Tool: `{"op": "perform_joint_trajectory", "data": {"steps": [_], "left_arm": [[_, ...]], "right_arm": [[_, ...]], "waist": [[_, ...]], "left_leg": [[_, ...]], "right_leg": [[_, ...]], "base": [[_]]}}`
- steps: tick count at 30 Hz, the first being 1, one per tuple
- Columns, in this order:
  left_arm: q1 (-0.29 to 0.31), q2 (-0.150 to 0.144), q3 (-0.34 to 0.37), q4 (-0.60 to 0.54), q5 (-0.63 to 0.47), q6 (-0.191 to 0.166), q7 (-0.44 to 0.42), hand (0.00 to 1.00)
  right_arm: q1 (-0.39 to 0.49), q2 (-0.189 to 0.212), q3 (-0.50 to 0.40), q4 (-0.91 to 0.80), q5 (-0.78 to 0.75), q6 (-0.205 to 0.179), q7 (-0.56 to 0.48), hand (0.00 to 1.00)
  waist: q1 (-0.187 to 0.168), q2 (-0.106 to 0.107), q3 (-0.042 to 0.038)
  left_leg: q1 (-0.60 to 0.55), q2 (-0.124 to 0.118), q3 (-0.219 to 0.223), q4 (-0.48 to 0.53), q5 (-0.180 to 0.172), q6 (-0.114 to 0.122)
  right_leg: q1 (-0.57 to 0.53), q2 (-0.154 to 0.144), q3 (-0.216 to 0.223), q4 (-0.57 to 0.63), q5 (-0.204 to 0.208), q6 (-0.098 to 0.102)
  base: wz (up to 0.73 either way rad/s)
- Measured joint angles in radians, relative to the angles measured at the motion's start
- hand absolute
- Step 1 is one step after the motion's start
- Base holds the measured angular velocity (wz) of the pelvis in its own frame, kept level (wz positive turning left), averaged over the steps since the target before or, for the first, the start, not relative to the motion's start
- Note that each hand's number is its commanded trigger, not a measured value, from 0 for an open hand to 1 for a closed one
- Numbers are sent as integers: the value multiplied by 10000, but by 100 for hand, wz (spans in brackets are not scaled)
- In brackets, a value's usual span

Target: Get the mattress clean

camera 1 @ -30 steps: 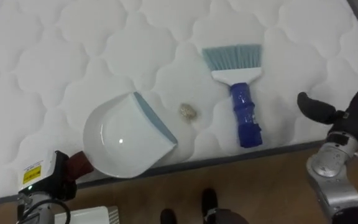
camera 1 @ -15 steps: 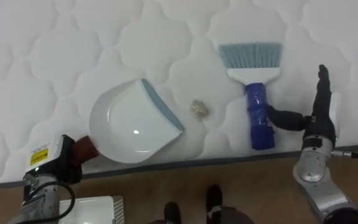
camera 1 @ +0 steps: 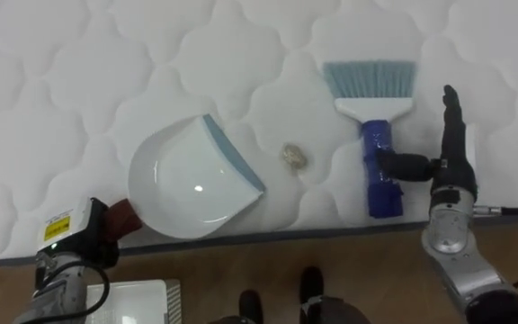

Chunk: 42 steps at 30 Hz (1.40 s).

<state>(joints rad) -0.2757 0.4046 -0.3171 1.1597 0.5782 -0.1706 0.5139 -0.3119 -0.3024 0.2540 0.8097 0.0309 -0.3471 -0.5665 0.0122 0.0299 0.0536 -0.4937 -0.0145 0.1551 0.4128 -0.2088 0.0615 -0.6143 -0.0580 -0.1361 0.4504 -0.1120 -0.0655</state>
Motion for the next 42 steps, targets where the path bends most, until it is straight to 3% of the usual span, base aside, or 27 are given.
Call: {"op": "perform_joint_trajectory", "data": {"steps": [13, 19, 37, 38, 39, 42], "left_arm": [[-82, -3, -51, -15, -283, 58, -268, 100], [-101, -2, -52, -81, -285, -28, -266, 100], [-122, -1, -96, -145, -260, -23, -466, 100], [-121, -1, -96, -201, -242, -23, -466, 100], [-115, -2, -96, -217, -236, -23, -469, 100], [-122, 2, -49, -227, -177, -13, -472, 100]], "right_arm": [[95, 57, 404, 530, 367, 183, 802, 0], [94, 56, 405, 975, 441, 213, 1040, 0], [-353, -32, 384, 2631, 607, 157, 1771, 0], [-378, -35, 383, 2742, 603, 123, 1771, 2], [-399, -35, 383, 2787, 602, 121, 1772, 11], [-445, -45, 356, 2942, 583, 130, 1796, 55]], "waist": [[-7, 33, 43], [82, 142, 107], [236, 201, 89], [249, 202, 89], [247, 202, 89], [244, 216, 79]], "left_leg": [[-67, 12, 40, 31, -1, 0], [-64, 14, 56, 26, -1, 0], [260, 26, -189, 2, -2, -3], [255, 26, -192, -9, -2, -3], [253, 25, -193, -9, -2, -3], [199, 26, -214, 11, -2, -3]], "right_leg": [[-33, -6, -35, 15, -36, 4], [-43, -2, -21, 36, -37, 2], [442, -23, -305, -129, -32, -15], [441, -29, -325, -121, -32, -15], [441, -33, -330, -117, -32, -15], [437, -39, -378, -137, -32, -14]], "base": [[0], [0], [4], [8], [4], [4]]}}
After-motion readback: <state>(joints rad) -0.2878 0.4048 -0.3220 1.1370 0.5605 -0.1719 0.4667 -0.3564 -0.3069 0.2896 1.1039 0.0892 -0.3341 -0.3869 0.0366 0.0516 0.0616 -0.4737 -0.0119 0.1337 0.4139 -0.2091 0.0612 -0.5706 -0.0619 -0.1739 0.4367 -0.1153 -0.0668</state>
